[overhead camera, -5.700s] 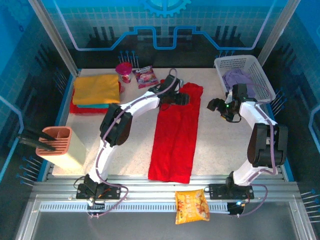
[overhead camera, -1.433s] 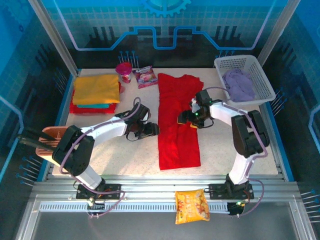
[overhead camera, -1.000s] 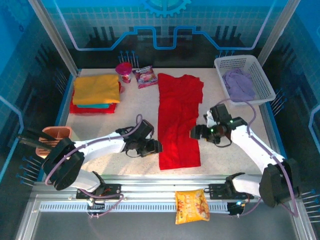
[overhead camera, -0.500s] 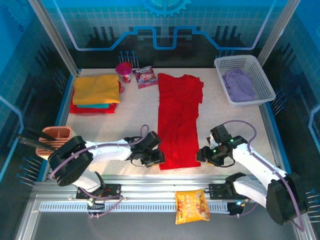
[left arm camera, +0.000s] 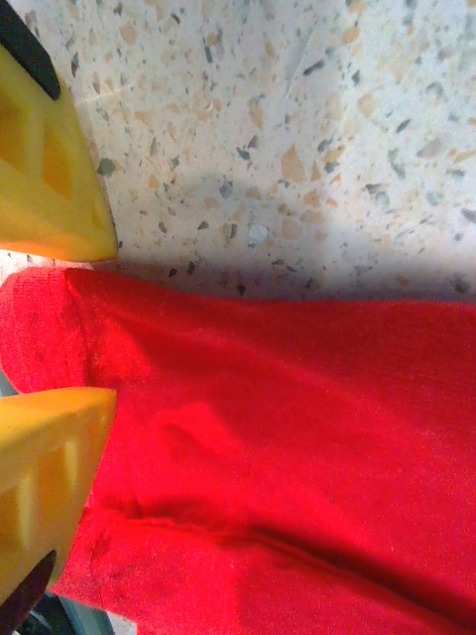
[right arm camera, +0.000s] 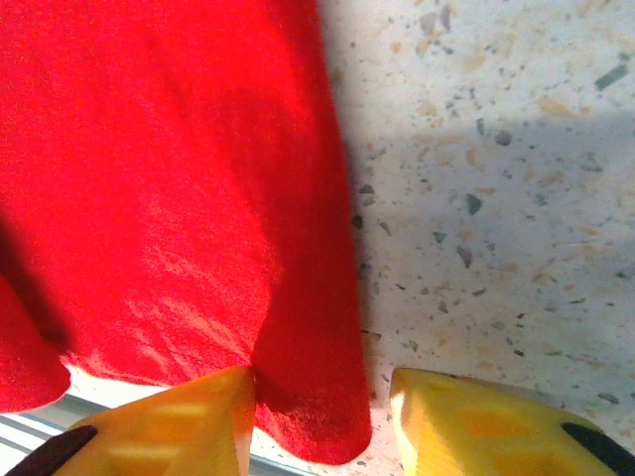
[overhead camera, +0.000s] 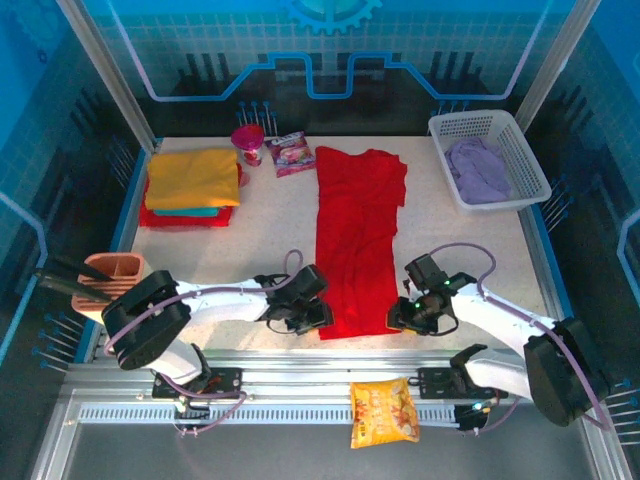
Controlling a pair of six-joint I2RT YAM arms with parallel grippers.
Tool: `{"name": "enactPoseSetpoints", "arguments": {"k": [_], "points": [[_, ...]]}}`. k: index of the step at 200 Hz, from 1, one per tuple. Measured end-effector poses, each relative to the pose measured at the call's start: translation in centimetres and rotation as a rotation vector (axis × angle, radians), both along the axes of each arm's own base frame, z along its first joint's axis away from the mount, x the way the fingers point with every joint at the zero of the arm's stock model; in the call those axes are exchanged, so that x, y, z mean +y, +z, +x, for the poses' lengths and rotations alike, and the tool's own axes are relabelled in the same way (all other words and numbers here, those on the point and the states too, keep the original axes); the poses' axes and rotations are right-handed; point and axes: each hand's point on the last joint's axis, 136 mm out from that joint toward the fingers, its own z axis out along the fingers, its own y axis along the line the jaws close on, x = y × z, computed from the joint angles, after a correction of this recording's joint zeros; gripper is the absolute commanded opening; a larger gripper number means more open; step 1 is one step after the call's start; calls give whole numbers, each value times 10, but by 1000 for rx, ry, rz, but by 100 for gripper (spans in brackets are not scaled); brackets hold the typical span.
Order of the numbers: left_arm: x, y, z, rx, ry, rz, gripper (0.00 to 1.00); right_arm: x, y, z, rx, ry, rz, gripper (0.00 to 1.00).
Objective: Fold and stack the t-shirts
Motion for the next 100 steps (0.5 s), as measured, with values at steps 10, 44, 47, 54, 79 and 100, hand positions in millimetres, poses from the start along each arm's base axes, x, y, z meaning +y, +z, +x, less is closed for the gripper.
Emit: {"name": "enactPoseSetpoints", "arguments": {"k": [10,44,47,54,79,100], "points": [[0,-1,0,2,4,3,33,0,0,0,0,-2,-3,39],[3,-5,-1,18,22,29,11,-5,-2,0,8,-31,-29,16],[3,-5,-1,23,30,32,8,-5,-3,0,6,-26,-33,13],[4,-6,-1,27,31,40,3,-7,-3,-1,10,-32,-41,10],[2,-4,0,22,29,45,0,5,-2,5,-10,-23,7,6],[3,-3,0,14,27,52,0,7,-1,6,-26,-24,29,4]]}}
